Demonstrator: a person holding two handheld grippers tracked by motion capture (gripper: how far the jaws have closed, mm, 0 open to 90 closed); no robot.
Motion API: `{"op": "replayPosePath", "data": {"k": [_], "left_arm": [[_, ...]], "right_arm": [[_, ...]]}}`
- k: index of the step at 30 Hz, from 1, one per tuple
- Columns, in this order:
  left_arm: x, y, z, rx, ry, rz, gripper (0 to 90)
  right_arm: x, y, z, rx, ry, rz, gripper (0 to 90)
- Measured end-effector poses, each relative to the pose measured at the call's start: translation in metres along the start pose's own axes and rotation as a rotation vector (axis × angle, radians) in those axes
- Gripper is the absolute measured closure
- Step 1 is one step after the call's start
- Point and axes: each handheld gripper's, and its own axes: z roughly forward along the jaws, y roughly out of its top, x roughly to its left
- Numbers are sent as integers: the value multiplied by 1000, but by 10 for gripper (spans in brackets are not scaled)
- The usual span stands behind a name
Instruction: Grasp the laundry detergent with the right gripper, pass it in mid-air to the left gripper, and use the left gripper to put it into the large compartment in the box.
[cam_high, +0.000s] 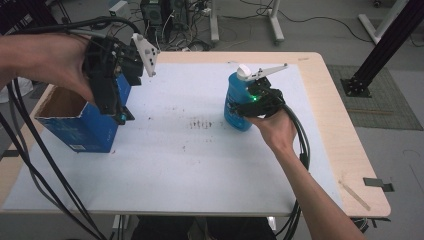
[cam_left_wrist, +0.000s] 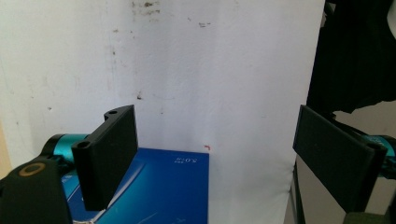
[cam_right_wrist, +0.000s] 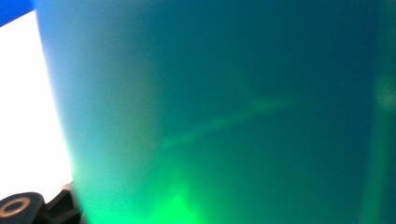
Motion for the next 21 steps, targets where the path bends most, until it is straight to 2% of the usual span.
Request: {"op": "replayPosePath", "data": {"k": [8, 12, 15, 17, 21], "left_arm": [[1, -2, -1, -7, 4, -6, 140], [3, -3, -8, -27, 17, -6, 140], [5, -3, -14, -37, 29, -12, 140], [7, -2, -18, -36, 41, -4, 140], [11, 5, -24, -80, 50, 4, 140]], "right_arm": [[1, -1, 0, -12, -4, -4, 460], [3, 0, -1, -13, 10, -42, 466], [5, 3, -5, -23, 71, -72, 466], [8, 7, -7, -14, 133, -119, 465], [24, 18, -11, 9, 272, -244, 464]]}}
